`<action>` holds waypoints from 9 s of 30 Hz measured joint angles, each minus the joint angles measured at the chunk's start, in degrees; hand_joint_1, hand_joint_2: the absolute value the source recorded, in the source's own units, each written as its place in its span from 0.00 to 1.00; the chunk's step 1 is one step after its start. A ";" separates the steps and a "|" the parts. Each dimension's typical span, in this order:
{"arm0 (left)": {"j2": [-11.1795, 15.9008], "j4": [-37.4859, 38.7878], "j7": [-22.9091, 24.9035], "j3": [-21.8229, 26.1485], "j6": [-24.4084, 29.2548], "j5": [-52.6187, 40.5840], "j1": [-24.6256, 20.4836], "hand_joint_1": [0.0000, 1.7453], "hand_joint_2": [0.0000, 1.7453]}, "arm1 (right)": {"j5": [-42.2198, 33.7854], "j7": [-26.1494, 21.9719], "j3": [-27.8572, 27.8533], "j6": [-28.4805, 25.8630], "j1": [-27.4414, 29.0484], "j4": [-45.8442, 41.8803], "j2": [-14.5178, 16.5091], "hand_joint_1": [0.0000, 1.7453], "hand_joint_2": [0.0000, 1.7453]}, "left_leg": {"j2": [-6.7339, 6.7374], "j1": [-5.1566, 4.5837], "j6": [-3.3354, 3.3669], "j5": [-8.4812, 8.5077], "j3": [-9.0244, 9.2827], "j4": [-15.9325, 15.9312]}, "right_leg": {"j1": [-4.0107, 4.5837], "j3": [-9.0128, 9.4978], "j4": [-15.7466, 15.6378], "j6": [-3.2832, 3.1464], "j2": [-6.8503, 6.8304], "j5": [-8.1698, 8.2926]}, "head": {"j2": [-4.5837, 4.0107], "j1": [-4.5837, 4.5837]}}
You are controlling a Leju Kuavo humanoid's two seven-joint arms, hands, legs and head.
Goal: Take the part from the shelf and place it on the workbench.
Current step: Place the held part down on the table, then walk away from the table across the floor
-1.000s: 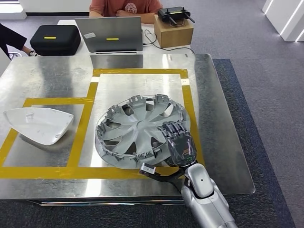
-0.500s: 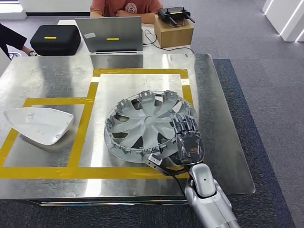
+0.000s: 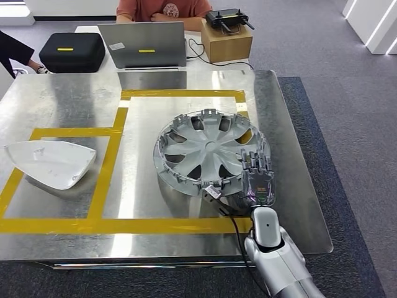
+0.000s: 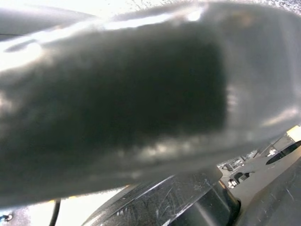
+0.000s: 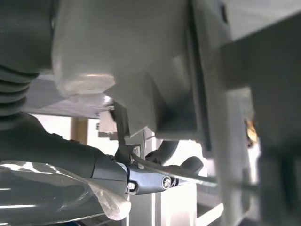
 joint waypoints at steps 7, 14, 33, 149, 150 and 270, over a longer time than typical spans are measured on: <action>0.06 0.00 -0.14 0.01 -0.35 -0.33 -0.09 0.00 0.00 | 0.11 7.36 4.63 17.21 -3.54 -0.04 -3.98 0.00 0.00 | 0.00 -0.01 0.00 0.03 0.07 0.00 | -0.01 0.07 0.00 0.02 0.00 0.02 | 0.00 0.02; 0.08 0.00 -0.54 0.09 -0.30 -0.33 -0.11 0.00 0.00 | 0.05 8.64 8.43 25.08 -5.63 -1.25 -6.16 0.00 0.00 | 0.00 -0.02 0.02 0.09 0.09 0.01 | -0.02 0.09 -0.01 0.05 0.02 0.11 | 0.00 0.02; 0.17 0.00 -2.12 0.17 -0.58 -0.45 0.53 0.00 0.00 | -6.40 -14.81 24.23 0.67 -6.79 -10.65 -6.67 0.00 0.00 | 0.03 0.02 -0.01 0.11 -0.06 -0.01 | 0.02 -0.05 0.02 0.02 0.03 0.09 | 0.00 0.01; -1.83 0.02 -1.49 3.35 1.84 3.72 2.94 0.00 0.00 | -9.04 -9.07 15.83 -7.63 21.18 -24.19 -10.10 0.00 1.00 | 0.52 0.88 -1.94 -6.23 -5.40 10.16 | 0.25 2.79 -3.65 -1.72 -1.65 1.10 | 0.00 -0.34; -1.84 0.02 -1.51 3.43 1.91 3.78 2.94 0.00 0.00 | -9.13 -8.81 15.35 -7.93 22.02 -24.17 -10.18 0.00 1.00 | 0.52 1.11 -2.23 -7.35 -5.72 13.21 | 0.26 1.90 -3.35 -1.67 -1.69 1.58 | 0.00 -0.36; -3.84 0.33 -3.30 9.14 10.21 10.64 4.04 0.00 0.00 | -35.36 -18.44 -37.06 5.04 15.78 51.09 3.94 0.00 1.00 | 0.84 1.02 -1.93 -1.83 -5.56 5.25 | 0.19 6.93 -4.68 -1.69 -1.49 -1.37 | 0.01 -0.69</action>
